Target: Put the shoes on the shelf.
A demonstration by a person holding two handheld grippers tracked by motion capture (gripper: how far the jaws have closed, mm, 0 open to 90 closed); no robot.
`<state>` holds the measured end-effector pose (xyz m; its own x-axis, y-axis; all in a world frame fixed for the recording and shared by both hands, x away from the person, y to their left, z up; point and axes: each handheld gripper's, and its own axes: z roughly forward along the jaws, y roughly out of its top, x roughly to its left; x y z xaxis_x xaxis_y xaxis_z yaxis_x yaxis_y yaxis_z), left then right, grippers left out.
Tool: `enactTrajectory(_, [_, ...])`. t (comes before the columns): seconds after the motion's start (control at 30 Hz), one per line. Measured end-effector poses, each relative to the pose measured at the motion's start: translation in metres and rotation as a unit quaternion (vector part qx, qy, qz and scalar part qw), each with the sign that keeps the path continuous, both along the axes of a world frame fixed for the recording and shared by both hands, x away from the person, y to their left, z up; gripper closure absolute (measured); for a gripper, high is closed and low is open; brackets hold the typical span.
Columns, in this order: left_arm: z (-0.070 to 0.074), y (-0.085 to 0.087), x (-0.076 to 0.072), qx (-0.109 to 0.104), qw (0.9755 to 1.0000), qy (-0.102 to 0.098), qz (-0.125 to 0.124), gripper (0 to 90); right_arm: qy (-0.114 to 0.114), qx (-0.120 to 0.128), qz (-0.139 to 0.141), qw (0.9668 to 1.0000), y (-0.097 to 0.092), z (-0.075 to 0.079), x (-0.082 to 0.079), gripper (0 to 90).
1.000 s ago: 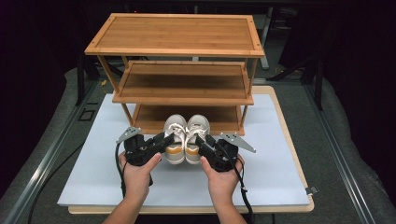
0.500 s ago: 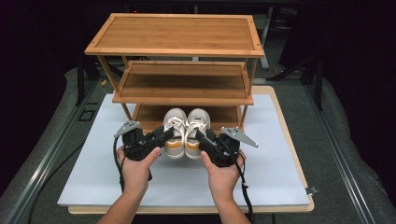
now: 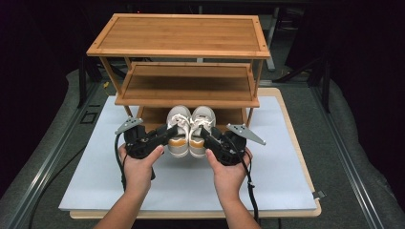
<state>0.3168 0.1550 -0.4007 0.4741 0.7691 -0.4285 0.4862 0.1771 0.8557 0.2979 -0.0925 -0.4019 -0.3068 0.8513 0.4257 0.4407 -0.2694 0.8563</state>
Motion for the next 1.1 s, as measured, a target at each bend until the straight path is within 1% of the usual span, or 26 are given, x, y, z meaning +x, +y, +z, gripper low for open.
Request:
enactTrajectory(0.03, [0.001,0.0,0.0,0.0,1.0,-0.001,0.001,55.0,-0.004,0.004,0.004,1.0,0.0,0.0,0.001,58.3])
enactTrajectory(0.1, [0.003,0.0,0.001,-0.001,1.0,-0.002,0.001,55.0,-0.006,0.004,0.004,1.0,0.0,0.003,0.002,58.3])
enactTrajectory(0.13, [0.004,0.0,0.002,0.0,1.0,-0.004,0.001,55.0,0.004,-0.002,0.007,1.0,-0.001,0.005,0.001,58.3])
enactTrajectory(0.17, [0.005,0.0,0.002,0.001,1.0,-0.004,0.001,55.0,-0.009,0.005,0.002,0.9999,0.001,0.005,0.003,58.2])
enactTrajectory(0.2, [0.006,0.0,0.003,0.0,1.0,-0.004,0.003,55.0,-0.009,0.004,0.003,0.9999,0.001,0.006,0.004,58.3])
enactTrajectory(0.23, [0.007,0.0,0.003,-0.001,1.0,-0.005,0.003,55.0,0.002,-0.004,0.004,1.0,0.0,0.007,0.003,58.2])
enactTrajectory(0.27, [0.008,0.0,0.004,-0.001,1.0,-0.006,0.004,55.0,-0.012,0.006,0.005,0.9999,0.001,0.007,0.006,58.2])
enactTrajectory(0.37, [0.01,0.0,0.007,-0.008,1.0,-0.005,0.004,55.1,-0.008,0.001,0.003,1.0,0.0,0.012,0.008,58.3])
enactTrajectory(0.4, [0.011,0.0,0.008,-0.007,1.0,-0.006,0.003,55.0,-0.009,0.003,0.005,0.9999,0.0,0.013,0.01,58.3])
enactTrajectory(0.43, [0.012,0.001,0.009,-0.006,1.0,-0.007,0.004,55.0,-0.005,-0.003,0.003,1.0,-0.001,0.015,0.01,58.3])
enactTrajectory(0.47, [0.013,0.001,0.009,-0.006,0.9999,-0.007,0.004,55.0,-0.008,0.001,0.009,0.9999,0.0,0.015,0.011,58.3])
enactTrajectory(0.5, [0.014,0.001,0.01,-0.006,0.9999,-0.008,0.005,55.0,-0.007,-0.002,0.002,1.0,0.0,0.016,0.011,58.3])
enactTrajectory(0.53, [0.015,0.001,0.011,-0.005,0.9999,-0.008,0.004,55.1,-0.009,0.002,0.009,0.9999,0.0,0.017,0.012,58.3])
enactTrajectory(0.57, [0.016,0.001,0.011,-0.006,0.9999,-0.008,0.005,55.1,-0.013,0.002,0.006,0.9999,0.001,0.017,0.013,58.3])
enactTrajectory(0.6, [0.017,0.001,0.012,-0.006,0.9999,-0.008,0.005,55.1,-0.002,-0.005,0.009,0.9999,0.0,0.019,0.013,58.3])
enactTrajectory(0.63, [0.017,0.001,0.013,-0.006,0.9999,-0.009,0.005,55.1,-0.013,0.004,0.005,0.9999,0.001,0.019,0.015,58.3])
enactTrajectory(0.67, [0.018,0.001,0.013,-0.005,0.9999,-0.01,0.006,55.1,-0.013,0.005,0.005,0.9999,0.001,0.019,0.015,58.3])
enactTrajectory(0.7, [0.019,0.002,0.014,-0.004,0.9999,-0.01,0.006,55.1,-0.006,-0.001,0.003,1.0,0.001,0.02,0.015,58.3])
enactTrajectory(0.73, [0.02,0.001,0.015,-0.004,0.9999,-0.01,0.007,55.1,-0.013,0.006,0.006,0.9999,0.002,0.02,0.016,58.3])
enactTrajectory(0.8, [0.021,0.002,0.017,-0.004,0.9999,-0.01,0.006,55.1,-0.012,0.004,0.005,0.9999,0.002,0.022,0.018,58.3])
enactTrajectory(0.87, [0.021,0.002,0.019,-0.007,0.9999,-0.008,0.006,55.2,-0.002,0.001,0.005,1.0,0.001,0.023,0.019,58.3])
enactTrajectory(0.9, [0.021,0.003,0.02,-0.009,0.9999,-0.007,0.004,55.2,-0.01,0.01,0.008,0.9999,0.001,0.023,0.022,58.3])
enactTrajectory(0.93, [0.021,0.003,0.021,-0.012,0.9999,-0.006,0.004,55.2,-0.004,0.006,0.005,1.0,0.0,0.024,0.022,58.3])
enactTrajectory(0.97, [0.021,0.004,0.022,-0.015,0.9999,-0.004,0.004,55.2,-0.002,0.005,0.006,1.0,0.0,0.025,0.023,58.3])
enactTrajectory(1.0, [0.022,0.004,0.023,-0.014,0.9999,-0.004,0.004,55.2,-0.01,0.01,0.008,0.9999,0.001,0.025,0.025,58.3])
enactTrajectory(1.1, [0.024,0.003,0.025,-0.01,0.9999,-0.007,0.007,55.2,-0.01,0.007,0.007,0.9999,0.002,0.027,0.027,58.3])
